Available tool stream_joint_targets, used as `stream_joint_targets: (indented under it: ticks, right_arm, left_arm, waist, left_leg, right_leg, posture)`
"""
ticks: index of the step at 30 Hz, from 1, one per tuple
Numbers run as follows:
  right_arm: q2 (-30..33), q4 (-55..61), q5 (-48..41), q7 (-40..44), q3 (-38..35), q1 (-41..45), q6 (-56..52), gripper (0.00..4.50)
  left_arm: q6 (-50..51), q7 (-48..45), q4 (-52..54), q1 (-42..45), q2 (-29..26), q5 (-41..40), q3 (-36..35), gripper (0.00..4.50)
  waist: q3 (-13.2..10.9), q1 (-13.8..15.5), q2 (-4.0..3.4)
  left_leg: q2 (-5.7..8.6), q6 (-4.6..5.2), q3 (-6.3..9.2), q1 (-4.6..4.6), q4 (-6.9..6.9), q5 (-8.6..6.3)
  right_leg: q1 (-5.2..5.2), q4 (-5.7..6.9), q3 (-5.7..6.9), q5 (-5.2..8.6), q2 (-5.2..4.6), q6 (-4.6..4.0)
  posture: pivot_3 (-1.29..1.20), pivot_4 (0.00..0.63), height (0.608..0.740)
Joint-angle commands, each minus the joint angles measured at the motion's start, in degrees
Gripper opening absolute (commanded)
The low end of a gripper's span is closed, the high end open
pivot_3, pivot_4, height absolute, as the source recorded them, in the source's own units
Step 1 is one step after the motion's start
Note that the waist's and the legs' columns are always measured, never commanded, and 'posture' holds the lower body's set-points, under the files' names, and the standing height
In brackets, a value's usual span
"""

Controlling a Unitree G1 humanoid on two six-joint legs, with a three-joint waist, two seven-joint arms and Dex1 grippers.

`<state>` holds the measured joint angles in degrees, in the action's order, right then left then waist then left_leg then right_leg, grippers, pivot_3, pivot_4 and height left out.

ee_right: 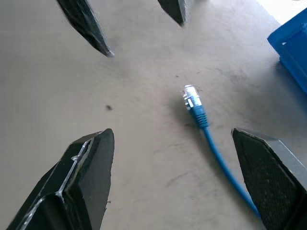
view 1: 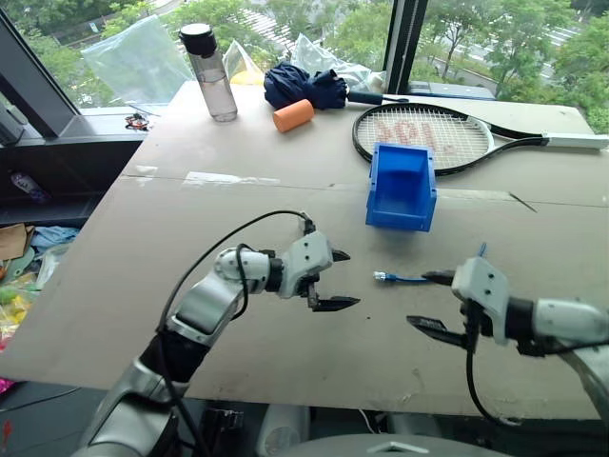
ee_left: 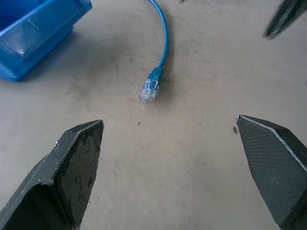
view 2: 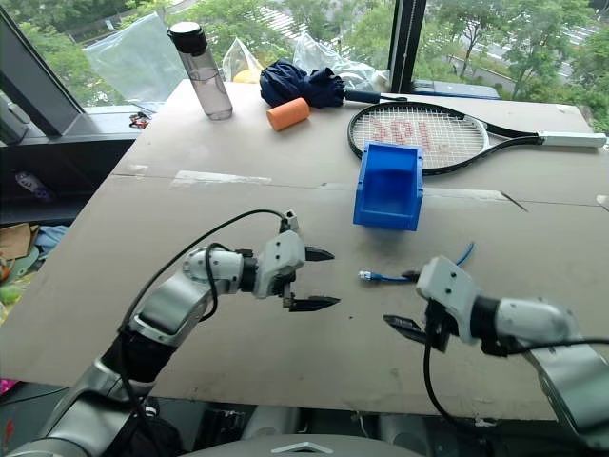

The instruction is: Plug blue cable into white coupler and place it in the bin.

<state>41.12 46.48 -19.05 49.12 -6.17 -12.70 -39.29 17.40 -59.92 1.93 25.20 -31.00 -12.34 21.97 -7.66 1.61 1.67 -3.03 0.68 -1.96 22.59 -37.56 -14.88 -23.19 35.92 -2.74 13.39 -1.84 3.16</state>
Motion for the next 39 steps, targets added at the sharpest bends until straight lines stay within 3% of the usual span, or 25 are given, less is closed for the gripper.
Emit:
stream_joint_targets:
  ticks: [1, 6, 8, 12, 17, 21, 25, 29, 36, 39]
  right_arm:
    - [-3.2, 7.3, -2.0, -3.6, -7.0, -7.2, 2.1, 3.91]
    - [-9.8, 13.1, -1.0, -8.9, -11.3, -20.1, 4.9, 3.91]
    - [-10.5, 13.5, -0.5, -10.3, -10.9, -22.7, 6.6, 4.0]
    - [-11.0, 13.5, -0.6, -13.6, -9.3, -25.7, 9.7, 4.0]
    - [-11.7, 13.5, -1.1, -16.7, -5.4, -24.3, 9.0, 4.0]
    - [-16.3, 12.1, -8.9, -20.5, -2.3, -18.7, 3.4, 4.0]
    - [-23.8, 8.7, -28.4, -25.7, -3.1, -13.2, -1.7, 4.0]
    - [-25.4, 6.1, -41.6, -31.7, -4.0, -7.6, -2.6, 4.0]
    - [-26.2, 2.6, -54.7, -40.2, -2.1, 1.8, -0.1, 4.0]
    - [-26.5, 1.1, -57.4, -42.5, -0.7, 4.5, 1.0, 3.19]
  left_arm:
    - [-4.0, 0.0, -6.7, 4.3, 3.8, 3.0, 1.7, 4.5]
    - [-8.5, -0.8, -17.9, 9.5, 10.4, 7.3, 4.5, 4.5]
    - [-9.2, -2.2, -19.9, 10.4, 11.2, 8.2, 5.2, 3.98]
    - [-11.6, -5.9, -22.3, 11.1, 10.7, 9.7, 6.2, 2.43]
    - [-12.9, -7.3, -23.8, 11.5, 10.8, 9.5, 4.8, 0.07]
    - [-5.7, -12.0, -18.4, 10.5, 11.2, 1.1, 0.5, 0.03]
    - [14.2, -15.4, -9.2, 10.4, 9.7, -13.1, -6.1, 0.03]
    - [32.4, -13.4, -2.5, 11.3, 8.5, -25.8, -12.8, 0.03]
    - [45.9, -7.5, 3.7, 11.2, 8.9, -38.0, -19.5, 0.03]
    - [48.7, -4.6, 4.9, 11.3, 9.9, -41.3, -21.3, 0.0]
  waist:
    - [0.0, -0.5, 0.0]
    - [0.1, -1.0, -0.02]
    - [0.1, -1.2, -0.02]
    - [0.1, -0.9, -0.05]
    - [0.2, -1.0, -0.05]
    - [0.2, -1.0, -0.06]
    - [0.1, -1.0, -0.07]
    - [0.1, -1.0, -0.11]
    - [0.1, -1.3, -0.13]
    - [0.1, -1.5, -0.13]
  left_leg:
    - [0.0, 0.0, 0.0, 0.0, 0.0, 0.0]
    - [0.0, 0.0, 0.14, 0.0, -0.13, 0.0]
    - [0.0, 0.0, 0.14, 0.0, -0.13, 0.0]
    - [-0.01, 0.0, 0.17, 0.01, -0.13, 0.0]
    - [-0.01, 0.01, 0.2, 0.03, -0.13, 0.0]
    - [-0.02, 0.01, 0.22, 0.05, -0.13, 0.0]
    - [-0.07, 0.01, 0.37, 0.16, -0.16, 0.0]
    - [-0.04, 0.01, 0.5, 0.19, -0.2, 0.0]
    - [-0.02, 0.01, 0.67, 0.17, -0.2, 0.0]
    - [-0.02, 0.01, 0.67, 0.17, -0.2, 0.0]
  right_leg:
    - [0.0, 0.02, 0.0, 0.0, 0.0, 0.0]
    - [0.03, 0.09, 0.06, 0.02, 0.05, -0.03]
    - [0.03, 0.09, 0.05, 0.02, 0.05, -0.03]
    - [0.03, 0.09, 0.08, 0.13, 0.05, -0.22]
    - [0.03, 0.08, 0.09, 0.13, 0.04, -0.22]
    - [0.03, 0.08, 0.11, 0.14, 0.04, -0.23]
    - [0.02, 0.08, 0.24, 0.13, 0.04, -0.24]
    - [0.05, 0.09, 0.32, 0.13, -0.01, -0.22]
    - [0.05, 0.17, 0.41, 0.03, 0.02, -0.04]
    - [0.05, 0.2, 0.42, 0.01, 0.03, -0.01]
  posture:
    - [0.0, 0.15, 0.74]
    - [0.0, 0.15, 0.74]
    - [0.0, 0.15, 0.74]
    - [0.0, 0.15, 0.74]
    - [0.0, 0.15, 0.74]
    - [0.0, 0.15, 0.74]
    - [0.0, 0.15, 0.74]
    - [0.0, 0.15, 0.74]
    - [0.0, 0.15, 0.74]
    - [0.0, 0.15, 0.74]
